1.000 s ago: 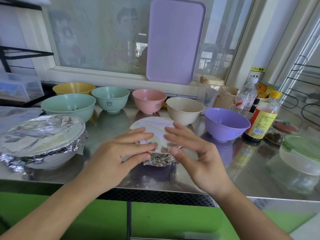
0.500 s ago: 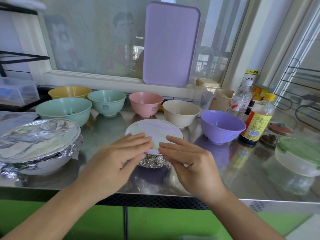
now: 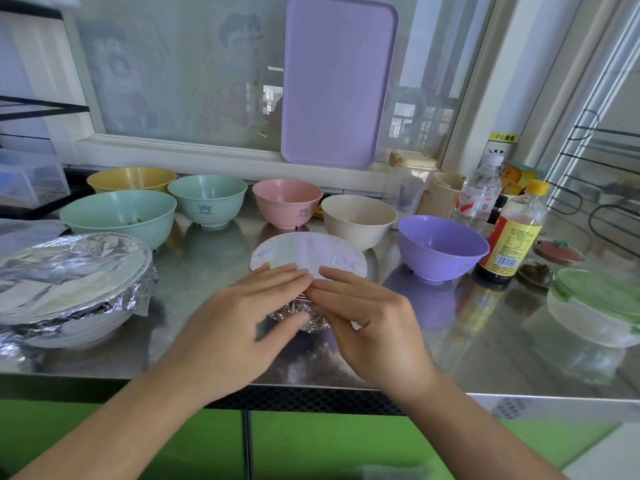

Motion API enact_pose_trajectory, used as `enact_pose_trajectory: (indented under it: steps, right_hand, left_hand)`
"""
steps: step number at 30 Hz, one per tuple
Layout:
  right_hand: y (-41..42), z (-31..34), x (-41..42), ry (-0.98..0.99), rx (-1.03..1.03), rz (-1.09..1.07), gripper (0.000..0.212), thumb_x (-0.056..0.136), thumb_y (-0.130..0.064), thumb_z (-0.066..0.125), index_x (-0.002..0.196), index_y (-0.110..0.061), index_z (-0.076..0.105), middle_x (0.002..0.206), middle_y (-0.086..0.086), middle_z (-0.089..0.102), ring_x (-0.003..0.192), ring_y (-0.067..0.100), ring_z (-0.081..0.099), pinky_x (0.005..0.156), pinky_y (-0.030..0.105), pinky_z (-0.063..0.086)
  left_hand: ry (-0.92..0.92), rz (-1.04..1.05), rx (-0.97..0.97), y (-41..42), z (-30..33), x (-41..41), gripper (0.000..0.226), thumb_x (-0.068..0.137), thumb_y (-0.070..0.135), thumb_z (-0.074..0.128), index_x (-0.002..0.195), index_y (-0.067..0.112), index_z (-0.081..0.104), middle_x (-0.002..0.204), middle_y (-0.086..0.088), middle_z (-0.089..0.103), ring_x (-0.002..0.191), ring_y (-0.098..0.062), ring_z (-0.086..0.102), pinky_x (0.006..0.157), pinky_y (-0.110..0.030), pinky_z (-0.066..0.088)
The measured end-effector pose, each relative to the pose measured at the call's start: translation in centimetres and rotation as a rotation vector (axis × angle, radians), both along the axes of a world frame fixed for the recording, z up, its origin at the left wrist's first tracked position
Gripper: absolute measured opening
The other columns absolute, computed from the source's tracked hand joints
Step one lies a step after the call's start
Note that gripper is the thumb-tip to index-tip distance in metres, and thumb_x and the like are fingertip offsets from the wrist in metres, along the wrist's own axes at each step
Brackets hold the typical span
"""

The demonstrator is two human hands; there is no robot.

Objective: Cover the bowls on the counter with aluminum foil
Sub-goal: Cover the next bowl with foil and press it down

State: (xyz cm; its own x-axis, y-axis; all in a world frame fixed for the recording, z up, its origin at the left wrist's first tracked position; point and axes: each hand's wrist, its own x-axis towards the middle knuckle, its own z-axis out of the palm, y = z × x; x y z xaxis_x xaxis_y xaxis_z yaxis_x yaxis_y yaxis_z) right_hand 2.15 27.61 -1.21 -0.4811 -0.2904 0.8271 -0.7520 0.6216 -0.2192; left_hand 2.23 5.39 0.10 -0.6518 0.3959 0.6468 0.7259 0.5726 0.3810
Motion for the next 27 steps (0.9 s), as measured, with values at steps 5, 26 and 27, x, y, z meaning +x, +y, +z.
enact_pose_trajectory:
  steps: [5, 26, 27]
  right_hand:
    - [1.9, 0.0, -0.2, -0.050, -0.045, -0.013, 0.019, 0.094, -0.006, 0.077, 0.112, -0.012, 0.083, 0.121, -0.008, 0.077, 0.130, 0.010, 0.065, 0.106, 0.034, 0.055]
    - [1.2, 2.4, -1.3, -0.683, -0.387, -0.196, 0.059, 0.110, -0.038, 0.052, 0.164, -0.022, 0.034, 0.166, -0.016, 0.035, 0.150, -0.006, 0.028, 0.123, 0.022, 0.023]
    - [0.9, 2.6, -1.8, -0.789, -0.446, -0.166, 0.064, 0.109, -0.044, 0.050, 0.166, -0.023, 0.028, 0.168, -0.018, 0.030, 0.151, -0.005, 0.025, 0.125, 0.024, 0.019]
  left_hand:
    - [0.043, 0.018, 0.067, 0.0, -0.9, -1.2, 0.041, 0.095, 0.046, 0.064, 0.128, 0.024, 0.074, 0.134, 0.017, 0.066, 0.131, 0.004, 0.057, 0.118, -0.030, 0.041]
    - [-0.271, 0.345, 0.300, 0.6, -1.7, 0.1, 0.036, 0.095, 0.031, 0.072, 0.131, 0.032, 0.068, 0.119, 0.018, 0.075, 0.110, 0.001, 0.069, 0.100, -0.033, 0.056]
    - [-0.266, 0.346, 0.296, 0.8, -1.7, 0.1, 0.030, 0.097, 0.027, 0.070, 0.127, 0.031, 0.071, 0.112, 0.020, 0.077, 0.105, 0.002, 0.071, 0.096, -0.030, 0.057]
